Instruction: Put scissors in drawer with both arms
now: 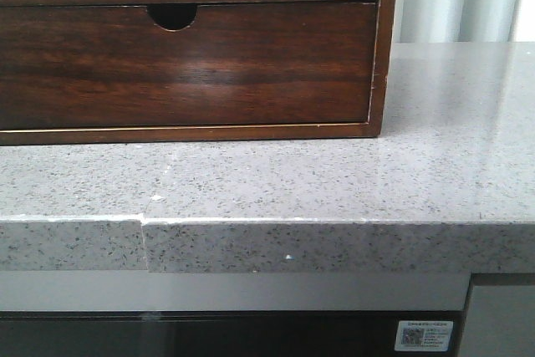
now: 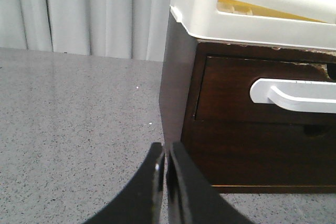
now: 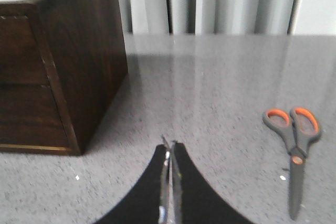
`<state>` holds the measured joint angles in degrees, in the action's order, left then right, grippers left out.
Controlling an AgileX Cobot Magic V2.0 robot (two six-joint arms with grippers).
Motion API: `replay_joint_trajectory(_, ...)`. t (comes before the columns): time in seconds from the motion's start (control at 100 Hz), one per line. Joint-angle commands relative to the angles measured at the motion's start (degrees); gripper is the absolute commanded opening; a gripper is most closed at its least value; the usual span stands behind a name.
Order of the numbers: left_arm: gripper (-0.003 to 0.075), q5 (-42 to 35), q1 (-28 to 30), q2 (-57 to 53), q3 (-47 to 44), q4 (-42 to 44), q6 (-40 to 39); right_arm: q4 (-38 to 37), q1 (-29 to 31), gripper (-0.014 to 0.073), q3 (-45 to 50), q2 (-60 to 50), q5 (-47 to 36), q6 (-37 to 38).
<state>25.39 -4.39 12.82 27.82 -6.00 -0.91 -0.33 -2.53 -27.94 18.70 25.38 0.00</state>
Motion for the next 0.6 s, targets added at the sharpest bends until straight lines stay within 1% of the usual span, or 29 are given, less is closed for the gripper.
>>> replay_joint_trajectory(0.0, -0.002, -2.3, 0.1, 4.4, 4.9, 0.5, 0.0, -2.5, 0.3, -0.0069, -6.7, 5.0, 2.6, 0.0)
replay_joint_trajectory(0.07, -0.002, -2.3, 0.1, 6.7, 6.4, 1.3, 0.0, -4.4, 0.3, -0.0069, -9.9, 8.1, 7.0, 0.0)
replay_joint_trajectory(0.16, -0.002, -3.1, 0.1, 8.4, 6.9, 1.7, 0.0, -6.4, 0.3, -0.0069, -12.5, 10.7, 9.4, 0.0)
replay_joint_trajectory(0.34, -0.002, -3.7, 0.1, 9.0, 6.9, 1.9, 0.0, -6.5, 0.3, -0.0069, -12.7, 12.4, 7.8, 0.0)
replay_joint_trajectory(0.59, -0.002, -3.7, 0.1, 9.0, 6.9, 1.9, 0.0, -6.5, 0.3, -0.0069, -12.5, 12.7, 8.2, 0.0)
